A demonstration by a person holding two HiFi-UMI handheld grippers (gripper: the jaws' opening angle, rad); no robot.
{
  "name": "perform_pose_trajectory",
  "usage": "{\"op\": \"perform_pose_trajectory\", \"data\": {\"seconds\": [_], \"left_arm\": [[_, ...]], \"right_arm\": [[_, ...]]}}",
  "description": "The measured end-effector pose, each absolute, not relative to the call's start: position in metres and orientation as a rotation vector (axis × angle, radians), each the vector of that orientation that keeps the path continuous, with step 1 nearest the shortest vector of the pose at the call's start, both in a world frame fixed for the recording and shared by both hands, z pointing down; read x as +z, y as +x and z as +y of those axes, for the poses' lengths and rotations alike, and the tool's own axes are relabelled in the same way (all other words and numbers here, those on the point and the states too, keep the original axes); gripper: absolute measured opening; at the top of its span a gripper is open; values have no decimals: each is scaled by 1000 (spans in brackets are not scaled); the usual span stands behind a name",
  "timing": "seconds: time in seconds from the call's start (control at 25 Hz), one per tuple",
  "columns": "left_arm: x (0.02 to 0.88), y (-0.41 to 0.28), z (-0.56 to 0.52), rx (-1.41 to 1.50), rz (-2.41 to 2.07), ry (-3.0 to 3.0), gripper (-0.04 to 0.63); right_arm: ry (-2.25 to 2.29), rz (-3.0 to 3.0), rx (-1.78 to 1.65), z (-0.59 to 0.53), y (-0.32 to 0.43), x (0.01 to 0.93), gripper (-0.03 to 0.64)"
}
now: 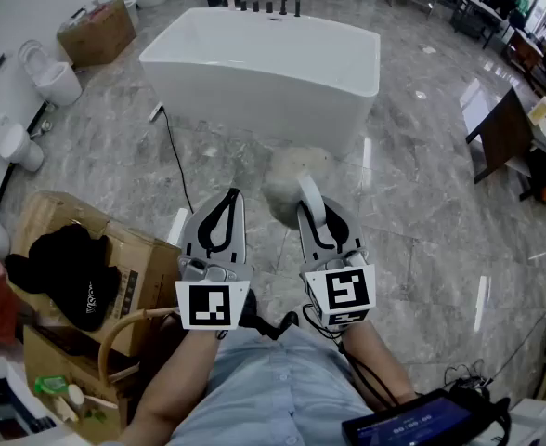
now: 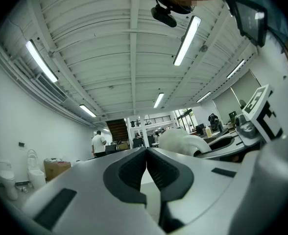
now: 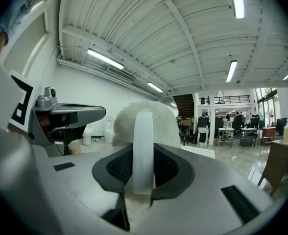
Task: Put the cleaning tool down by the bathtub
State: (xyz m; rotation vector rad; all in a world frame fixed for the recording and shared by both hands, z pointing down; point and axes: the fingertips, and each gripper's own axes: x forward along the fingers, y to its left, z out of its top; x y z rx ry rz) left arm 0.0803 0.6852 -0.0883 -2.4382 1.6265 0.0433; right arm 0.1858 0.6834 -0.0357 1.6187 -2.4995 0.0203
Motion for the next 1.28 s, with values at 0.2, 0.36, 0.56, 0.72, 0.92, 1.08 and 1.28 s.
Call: {"op": "perform_pose_trajectory", "data": {"seconds": [0.2,0.36,0.56,0.72,0.92,1.08,1.28], "left_arm": [[-87,87,690,20,1625,-2428,17],[-83,94,694,13,1637,-2421,17],[-71,94,693,8,1688,-2424,17],[-61,85,679,-18,1729,-2422,17],[-49,67,645,-27,1770,-2418,17],[-38,49,602,-41,1775,-2424,17],[-15,23,530,-72,1821,-2454,17]], "right_arm": [[1610,-2500,6,688,194,-35,95],[1595,-2511,17,692,205,-30,95],[1579,-2504,61,689,214,-16,95],[1563,-2498,79,674,212,-8,95],[1538,-2486,91,639,198,4,95],[1543,-2467,115,595,186,15,95],[1535,-2445,141,524,169,34,95]]}}
